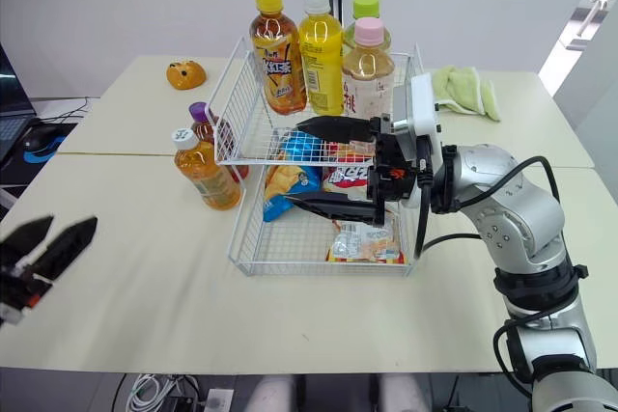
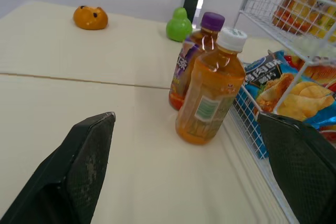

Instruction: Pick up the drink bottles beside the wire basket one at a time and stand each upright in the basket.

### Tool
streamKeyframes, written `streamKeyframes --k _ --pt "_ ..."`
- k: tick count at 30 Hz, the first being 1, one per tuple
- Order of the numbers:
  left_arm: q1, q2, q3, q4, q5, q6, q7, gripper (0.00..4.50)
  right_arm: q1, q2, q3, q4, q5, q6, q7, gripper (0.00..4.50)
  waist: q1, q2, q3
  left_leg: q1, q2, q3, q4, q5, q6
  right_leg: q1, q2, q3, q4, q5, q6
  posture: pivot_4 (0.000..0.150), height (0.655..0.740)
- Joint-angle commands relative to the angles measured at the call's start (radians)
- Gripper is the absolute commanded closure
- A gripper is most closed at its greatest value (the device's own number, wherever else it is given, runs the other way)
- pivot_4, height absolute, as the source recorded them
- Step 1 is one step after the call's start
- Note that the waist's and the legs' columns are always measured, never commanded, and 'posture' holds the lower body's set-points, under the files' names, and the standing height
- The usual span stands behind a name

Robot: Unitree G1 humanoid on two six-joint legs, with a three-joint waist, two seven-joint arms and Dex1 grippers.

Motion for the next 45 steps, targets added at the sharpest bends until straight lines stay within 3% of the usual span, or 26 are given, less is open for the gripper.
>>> streamKeyframes --k 1,6,14,25,36,45 --pt "0.048 -0.016 0.003 -0.085 -0.051 -0.058 0.04 0.03 -0.028 0.008 -0.013 0.005 -0.016 -0.024 0.014 0.0 0.002 0.0 0.0 0.0 0.0 -0.001 0.0 0.0 0.0 0.0 0.0 0.0 0.0 0.0 -0.001 0.15 0.74" --pt "0.049 0.005 -0.035 -0.097 -0.101 -0.084 0.1 0.03 -0.032 0.015 -0.018 0.015 -0.034 -0.028 0.021 0.0 0.002 0.0 0.0 0.014 0.0 0.0 -0.003 0.0 0.0 0.014 0.001 -0.001 -0.003 -0.001 -0.002 0.15 0.74" --pt "-0.022 0.089 -0.142 -0.093 -0.109 -0.135 0.159 0.03 -0.02 0.012 -0.032 0.001 -0.048 -0.022 0.01 0.0 0.001 0.0 0.0 0.014 0.001 -0.001 -0.003 0.0 0.0 0.013 0.002 0.0 -0.003 -0.001 -0.003 0.15 0.74" --pt "-0.312 0.198 -0.424 0.095 0.066 -0.212 0.237 0.03 0.006 -0.008 -0.053 -0.053 -0.045 -0.001 -0.037 0.0 0.003 0.001 0.0 0.013 0.0 0.0 -0.004 0.0 0.0 0.013 0.002 -0.001 -0.003 -0.001 -0.002 0.15 0.74" --pt "-0.517 0.178 -0.626 0.33 0.239 -0.34 0.226 0.03 0.024 -0.032 -0.066 -0.091 -0.044 0.023 -0.082 0.0 0.0 0.001 0.0 0.014 0.0 0.001 -0.016 0.0 0.0 0.012 0.002 -0.002 -0.011 -0.001 -0.002 0.15 0.74" --pt "-0.618 0.158 -0.701 0.477 0.317 -0.397 0.21 0.03 0.018 -0.046 -0.074 -0.099 -0.038 0.042 -0.1 0.0 0.0 0.001 0.0 0.011 0.0 0.002 -0.018 0.0 0.0 0.012 0.001 -0.003 -0.018 -0.001 -0.001 0.15 0.74"
